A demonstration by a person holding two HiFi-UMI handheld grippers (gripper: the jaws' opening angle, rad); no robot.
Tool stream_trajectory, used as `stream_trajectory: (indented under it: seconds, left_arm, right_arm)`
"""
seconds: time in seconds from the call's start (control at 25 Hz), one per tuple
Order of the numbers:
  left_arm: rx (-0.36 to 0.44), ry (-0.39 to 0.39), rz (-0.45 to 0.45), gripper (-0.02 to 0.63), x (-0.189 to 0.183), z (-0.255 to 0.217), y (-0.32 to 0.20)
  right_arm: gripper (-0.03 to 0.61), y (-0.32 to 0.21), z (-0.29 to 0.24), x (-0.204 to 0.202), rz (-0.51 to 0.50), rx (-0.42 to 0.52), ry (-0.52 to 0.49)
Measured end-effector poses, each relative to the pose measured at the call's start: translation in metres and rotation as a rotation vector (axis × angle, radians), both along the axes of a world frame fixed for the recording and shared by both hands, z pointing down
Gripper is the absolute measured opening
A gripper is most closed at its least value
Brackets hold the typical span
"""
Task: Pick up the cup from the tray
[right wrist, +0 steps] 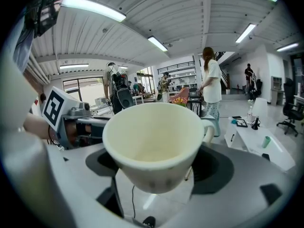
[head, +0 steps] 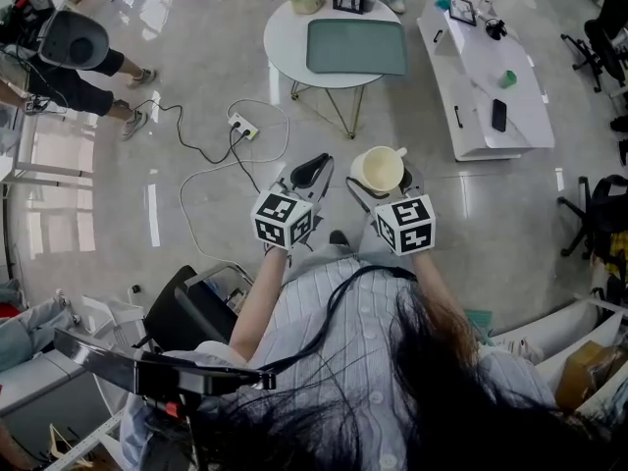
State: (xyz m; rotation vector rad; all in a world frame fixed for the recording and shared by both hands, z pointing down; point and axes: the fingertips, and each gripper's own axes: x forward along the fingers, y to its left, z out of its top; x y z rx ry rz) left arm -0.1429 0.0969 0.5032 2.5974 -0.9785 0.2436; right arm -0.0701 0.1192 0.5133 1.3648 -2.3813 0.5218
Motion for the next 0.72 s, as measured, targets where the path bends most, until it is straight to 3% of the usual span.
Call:
stream_trajectory:
  seconds: [0.72]
  left_arm:
    - [0.004,-0.006,-0.015,0.017,-0.006,0.0,-0.012]
  right_arm:
    - [0.413,-0.013,0.001,-0.002,-0.004,-0.001,-0.001]
